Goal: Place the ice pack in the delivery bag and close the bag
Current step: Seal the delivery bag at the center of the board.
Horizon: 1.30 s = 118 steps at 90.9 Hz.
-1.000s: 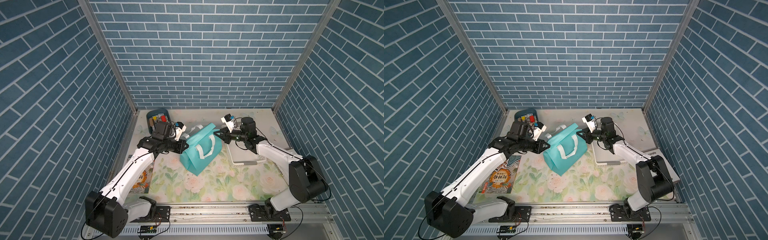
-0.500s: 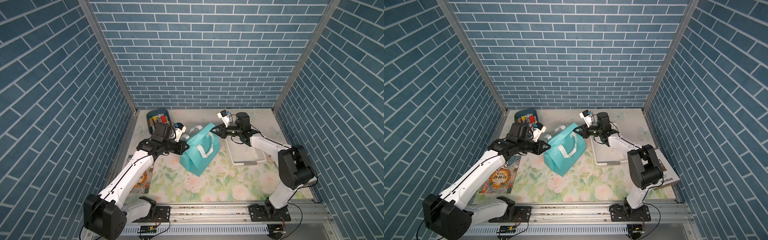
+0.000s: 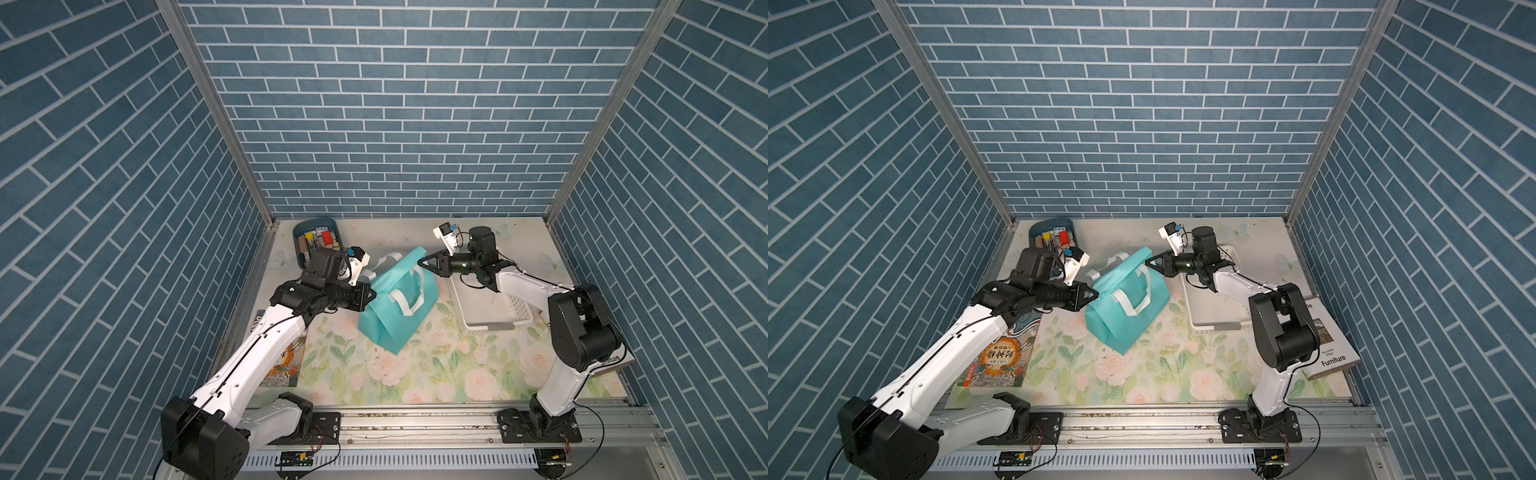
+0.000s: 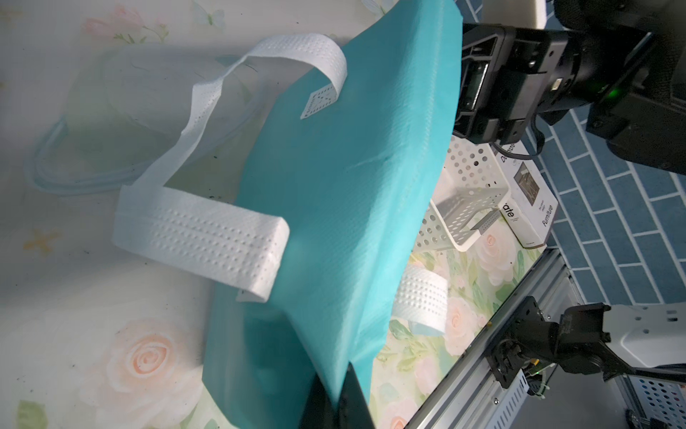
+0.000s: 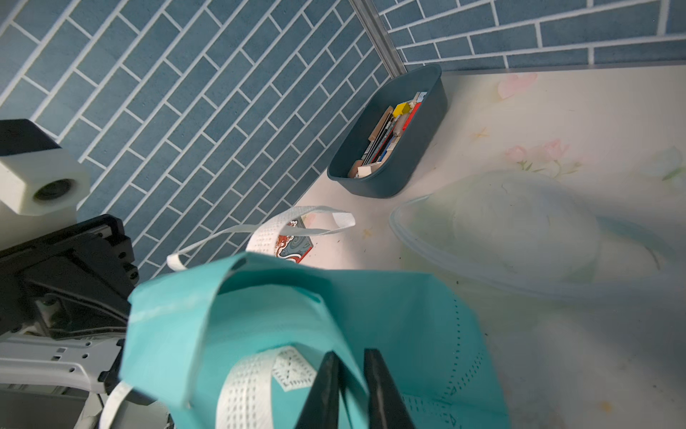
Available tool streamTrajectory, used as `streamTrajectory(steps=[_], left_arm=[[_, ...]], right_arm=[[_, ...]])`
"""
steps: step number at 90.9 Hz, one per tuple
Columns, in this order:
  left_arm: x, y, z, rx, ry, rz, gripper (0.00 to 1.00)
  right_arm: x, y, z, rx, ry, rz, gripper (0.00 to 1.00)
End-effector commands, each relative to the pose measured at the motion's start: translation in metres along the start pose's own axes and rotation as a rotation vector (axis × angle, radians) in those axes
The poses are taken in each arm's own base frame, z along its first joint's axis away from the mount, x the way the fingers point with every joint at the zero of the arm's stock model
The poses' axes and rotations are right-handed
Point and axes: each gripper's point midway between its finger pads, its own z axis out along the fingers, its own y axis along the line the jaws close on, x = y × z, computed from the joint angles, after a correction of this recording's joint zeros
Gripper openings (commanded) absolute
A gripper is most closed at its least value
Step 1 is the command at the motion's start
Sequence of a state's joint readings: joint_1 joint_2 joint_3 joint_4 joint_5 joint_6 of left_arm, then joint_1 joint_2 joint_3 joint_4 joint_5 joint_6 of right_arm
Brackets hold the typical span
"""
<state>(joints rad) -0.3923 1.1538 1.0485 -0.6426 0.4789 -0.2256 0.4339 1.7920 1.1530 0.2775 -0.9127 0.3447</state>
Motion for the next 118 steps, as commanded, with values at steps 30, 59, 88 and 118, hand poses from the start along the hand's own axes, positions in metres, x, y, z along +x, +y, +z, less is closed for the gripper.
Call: streamTrajectory(steps=[30,59,88,118], left_arm=[[-0.048,-0.023,-0.037,-0.010,-0.124,0.011,0.65],[-0.110,-0.053,-0.050,0.116,-0.317,-0.006,0.67],[-0.114,-0.024,0.027,0.097,-0.199,-0.043,0.58],[-0.103,-0.035,0.046,0.236,-0.194,-0.063,0.50]], right_arm=[[-0.008,0.004,-0.003,-0.008,-0.014,0.001,0.12],[-0.010,0.011,0.000,-0.020,-0.011,-0.008,0.12],[-0.014,0.019,0.003,-0.031,-0.011,-0.020,0.09],[-0.016,0.024,0.009,-0.041,-0.005,-0.026,0.00]])
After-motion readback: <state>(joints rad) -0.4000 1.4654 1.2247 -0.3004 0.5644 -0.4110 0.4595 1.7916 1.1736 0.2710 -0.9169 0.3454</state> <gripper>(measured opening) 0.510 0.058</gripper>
